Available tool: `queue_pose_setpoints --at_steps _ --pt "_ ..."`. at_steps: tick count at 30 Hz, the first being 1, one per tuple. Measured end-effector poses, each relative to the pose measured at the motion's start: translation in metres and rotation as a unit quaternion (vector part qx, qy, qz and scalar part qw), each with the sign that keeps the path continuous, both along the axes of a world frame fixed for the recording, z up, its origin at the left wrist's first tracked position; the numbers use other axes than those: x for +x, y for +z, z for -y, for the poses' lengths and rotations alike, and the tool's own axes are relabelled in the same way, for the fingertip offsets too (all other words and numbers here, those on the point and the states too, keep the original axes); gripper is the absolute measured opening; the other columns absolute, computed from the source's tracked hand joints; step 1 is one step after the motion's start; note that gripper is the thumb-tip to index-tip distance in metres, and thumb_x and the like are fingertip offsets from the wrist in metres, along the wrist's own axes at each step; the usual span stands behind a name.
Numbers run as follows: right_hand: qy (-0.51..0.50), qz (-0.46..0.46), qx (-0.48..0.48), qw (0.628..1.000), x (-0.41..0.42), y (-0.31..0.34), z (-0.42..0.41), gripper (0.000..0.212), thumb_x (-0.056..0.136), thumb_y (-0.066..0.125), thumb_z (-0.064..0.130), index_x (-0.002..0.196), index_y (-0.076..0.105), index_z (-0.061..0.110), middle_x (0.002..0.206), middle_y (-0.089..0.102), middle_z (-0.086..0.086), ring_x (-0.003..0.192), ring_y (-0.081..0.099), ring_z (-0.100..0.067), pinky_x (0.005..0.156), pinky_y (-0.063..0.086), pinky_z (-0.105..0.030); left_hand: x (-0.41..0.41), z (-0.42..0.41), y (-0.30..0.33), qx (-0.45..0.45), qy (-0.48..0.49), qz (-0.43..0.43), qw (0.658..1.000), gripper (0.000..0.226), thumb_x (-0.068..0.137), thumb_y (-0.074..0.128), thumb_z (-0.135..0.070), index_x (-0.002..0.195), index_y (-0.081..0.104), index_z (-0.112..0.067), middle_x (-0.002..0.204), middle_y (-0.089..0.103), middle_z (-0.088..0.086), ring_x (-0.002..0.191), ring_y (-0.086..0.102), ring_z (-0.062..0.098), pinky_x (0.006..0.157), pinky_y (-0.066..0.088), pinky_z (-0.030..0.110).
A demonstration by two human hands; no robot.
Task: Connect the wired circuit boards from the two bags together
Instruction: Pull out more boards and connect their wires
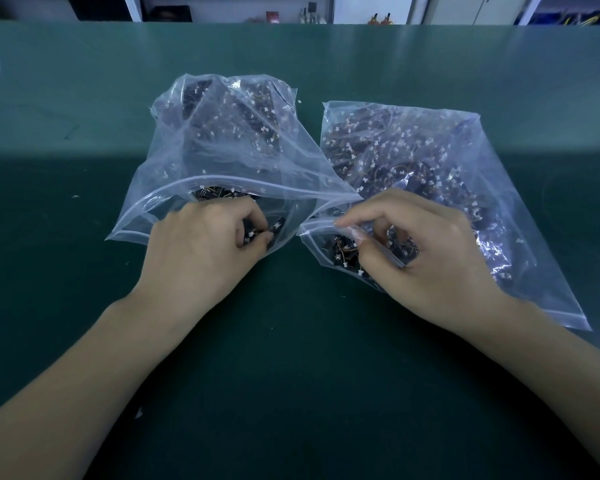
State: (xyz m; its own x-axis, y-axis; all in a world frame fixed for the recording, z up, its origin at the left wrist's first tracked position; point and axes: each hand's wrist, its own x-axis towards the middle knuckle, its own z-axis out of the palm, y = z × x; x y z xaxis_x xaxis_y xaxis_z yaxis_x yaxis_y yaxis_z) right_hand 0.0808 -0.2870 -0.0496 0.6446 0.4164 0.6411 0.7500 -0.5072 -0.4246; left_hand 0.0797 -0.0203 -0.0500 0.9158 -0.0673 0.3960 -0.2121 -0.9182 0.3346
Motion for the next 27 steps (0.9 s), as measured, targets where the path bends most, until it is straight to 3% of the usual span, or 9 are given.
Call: queue_pose_setpoints --at_steps 5,7,10,13,16,18,21,27 --pt "-0.002 -0.009 -0.002 1.000 -0.001 0.002 0.000 0.021 0.092 0.076 0.001 0.111 0.078 0.010 0.105 0.065 0.019 0.071 0.062 -0.019 0.069 0.050 -0.024 0.000 -0.002 0.001 -0.008 -0.013 0.040 0.999 0.011 0.084 0.081 -0.042 0.081 0.073 -0.036 0.070 0.053 -0.014 0.067 0.054 0.004 0.055 0.035 0.021" --pt "0.010 -0.007 -0.010 1.000 -0.002 0.005 -0.001 0.026 0.091 0.084 0.020 0.114 0.076 0.012 0.107 0.063 0.022 0.075 0.062 -0.016 0.074 0.053 -0.031 0.000 -0.002 0.003 -0.023 -0.031 0.070 0.997 0.011 0.088 0.083 -0.039 0.082 0.075 -0.035 0.072 0.055 -0.014 0.068 0.055 0.002 0.054 0.041 0.026" --pt "0.008 -0.003 -0.017 1.000 -0.003 0.006 -0.002 0.041 0.092 0.081 0.043 0.120 0.074 0.014 0.110 0.066 0.016 0.088 0.059 -0.004 0.086 0.052 -0.030 -0.002 0.002 0.004 -0.073 -0.094 0.131 0.984 0.008 0.093 0.084 -0.030 0.087 0.078 -0.029 0.079 0.055 -0.012 0.069 0.053 0.001 0.057 0.046 0.032" --pt "0.003 -0.010 0.001 1.000 -0.001 0.006 0.000 0.036 0.099 0.074 0.039 0.124 0.072 0.013 0.111 0.071 0.003 0.092 0.062 -0.011 0.084 0.054 -0.036 -0.010 0.012 0.005 -0.094 -0.174 0.176 0.964 0.007 0.096 0.081 -0.026 0.092 0.082 -0.019 0.089 0.061 -0.008 0.070 0.049 -0.005 0.061 0.042 0.023" --pt "0.023 0.009 0.011 1.000 0.000 0.007 0.000 0.026 0.101 0.075 0.028 0.118 0.076 0.009 0.111 0.073 0.002 0.095 0.066 -0.013 0.081 0.055 -0.039 -0.016 0.021 0.003 -0.090 -0.242 0.166 0.952 0.011 0.100 0.078 -0.025 0.095 0.081 -0.017 0.104 0.069 -0.006 0.075 0.049 -0.009 0.061 0.042 0.022" --pt "0.038 0.031 0.003 0.999 0.000 0.006 -0.001 0.013 0.101 0.076 0.020 0.103 0.080 0.008 0.102 0.074 0.002 0.090 0.069 -0.018 0.079 0.054 -0.042 -0.018 0.024 0.001 -0.083 -0.261 0.154 0.949 0.012 0.103 0.075 -0.026 0.096 0.079 -0.017 0.101 0.070 -0.013 0.074 0.049 -0.010 0.057 0.047 0.028" --pt "0.033 0.037 0.002 0.999 0.003 0.003 -0.002 0.016 0.100 0.076 0.018 0.089 0.081 0.008 0.087 0.074 -0.002 0.079 0.069 -0.029 0.076 0.050 -0.048 -0.019 0.027 -0.002 -0.090 -0.250 0.153 0.952 0.013 0.104 0.074 -0.027 0.097 0.077 -0.016 0.092 0.063 -0.022 0.073 0.050 -0.008 0.056 0.050 0.031" --pt "0.025 0.021 0.001 0.999 0.003 0.001 -0.001 0.011 0.100 0.077 0.016 0.095 0.082 0.008 0.092 0.075 0.001 0.082 0.068 -0.027 0.077 0.052 -0.045 -0.017 0.026 -0.002 -0.102 -0.234 0.149 0.955 0.012 0.103 0.072 -0.020 0.114 0.074 -0.017 0.104 0.060 -0.027 0.089 0.053 -0.021 0.077 0.039 0.004"
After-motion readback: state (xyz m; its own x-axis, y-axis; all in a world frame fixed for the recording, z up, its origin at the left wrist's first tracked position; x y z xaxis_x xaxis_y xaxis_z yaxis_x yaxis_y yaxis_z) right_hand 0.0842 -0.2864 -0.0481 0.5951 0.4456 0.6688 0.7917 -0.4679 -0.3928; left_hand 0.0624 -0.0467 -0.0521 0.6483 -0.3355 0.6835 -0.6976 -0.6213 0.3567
